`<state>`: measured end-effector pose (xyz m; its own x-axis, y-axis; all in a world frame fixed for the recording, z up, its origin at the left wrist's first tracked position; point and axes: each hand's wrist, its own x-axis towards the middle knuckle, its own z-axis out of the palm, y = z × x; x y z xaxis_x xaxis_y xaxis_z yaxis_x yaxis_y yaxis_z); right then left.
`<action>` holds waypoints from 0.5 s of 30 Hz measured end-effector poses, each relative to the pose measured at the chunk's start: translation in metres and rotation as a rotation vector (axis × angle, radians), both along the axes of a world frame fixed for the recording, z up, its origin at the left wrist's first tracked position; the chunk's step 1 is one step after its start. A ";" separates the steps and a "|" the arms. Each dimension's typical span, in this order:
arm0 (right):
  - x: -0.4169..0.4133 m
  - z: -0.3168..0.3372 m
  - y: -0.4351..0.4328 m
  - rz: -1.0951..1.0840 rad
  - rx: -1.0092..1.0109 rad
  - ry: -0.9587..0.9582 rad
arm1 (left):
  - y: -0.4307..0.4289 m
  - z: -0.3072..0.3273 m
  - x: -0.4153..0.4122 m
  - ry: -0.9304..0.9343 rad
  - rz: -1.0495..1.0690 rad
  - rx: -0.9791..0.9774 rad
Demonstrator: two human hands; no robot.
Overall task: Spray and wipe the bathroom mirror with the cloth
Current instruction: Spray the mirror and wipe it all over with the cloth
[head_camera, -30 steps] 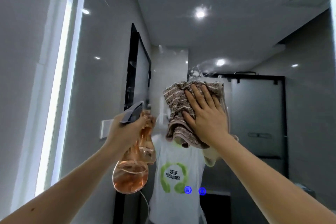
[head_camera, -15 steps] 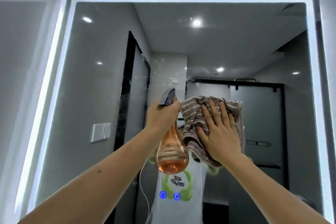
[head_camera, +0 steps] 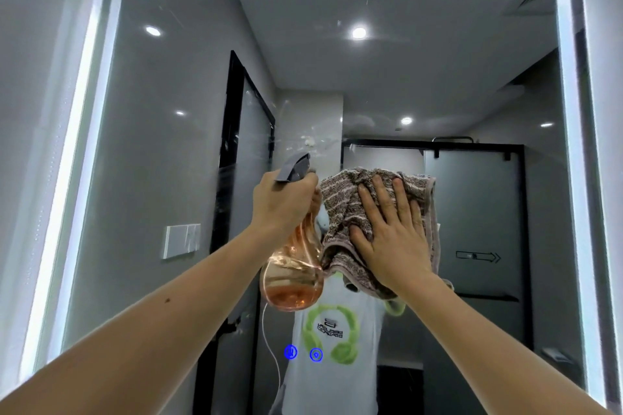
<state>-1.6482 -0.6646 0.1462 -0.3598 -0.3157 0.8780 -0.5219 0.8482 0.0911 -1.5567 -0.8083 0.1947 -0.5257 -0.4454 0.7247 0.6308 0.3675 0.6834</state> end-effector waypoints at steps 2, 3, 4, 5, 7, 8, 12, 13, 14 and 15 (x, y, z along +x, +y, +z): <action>-0.001 0.000 0.000 -0.009 0.006 0.005 | 0.001 -0.001 0.002 0.030 -0.004 0.000; -0.001 -0.001 0.000 -0.012 0.006 0.005 | 0.002 0.000 0.004 0.031 -0.004 -0.002; -0.001 -0.001 -0.001 -0.012 0.005 0.003 | 0.001 0.001 0.003 0.024 0.006 -0.004; -0.002 -0.001 -0.001 -0.011 0.003 0.000 | 0.000 0.001 0.003 0.030 0.016 0.002; -0.002 -0.001 -0.001 -0.010 0.002 -0.004 | -0.002 0.001 0.003 0.054 0.005 0.025; -0.002 -0.001 -0.001 -0.007 0.001 -0.006 | -0.003 0.000 0.003 0.054 -0.001 0.019; 0.000 -0.001 -0.001 -0.006 -0.002 -0.005 | -0.005 -0.001 0.003 0.049 -0.037 0.014; 0.000 -0.001 -0.001 -0.011 -0.001 -0.003 | -0.005 -0.001 0.003 0.045 -0.031 0.003; 0.000 -0.001 -0.001 -0.015 0.001 -0.002 | -0.007 -0.001 0.001 0.056 -0.017 -0.012; 0.000 -0.001 -0.001 -0.015 0.000 -0.002 | -0.008 -0.002 0.002 0.073 -0.013 -0.027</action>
<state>-1.6477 -0.6661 0.1455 -0.3663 -0.3105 0.8772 -0.5094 0.8558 0.0902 -1.5548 -0.8160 0.1923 -0.4769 -0.4187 0.7728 0.6833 0.3764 0.6257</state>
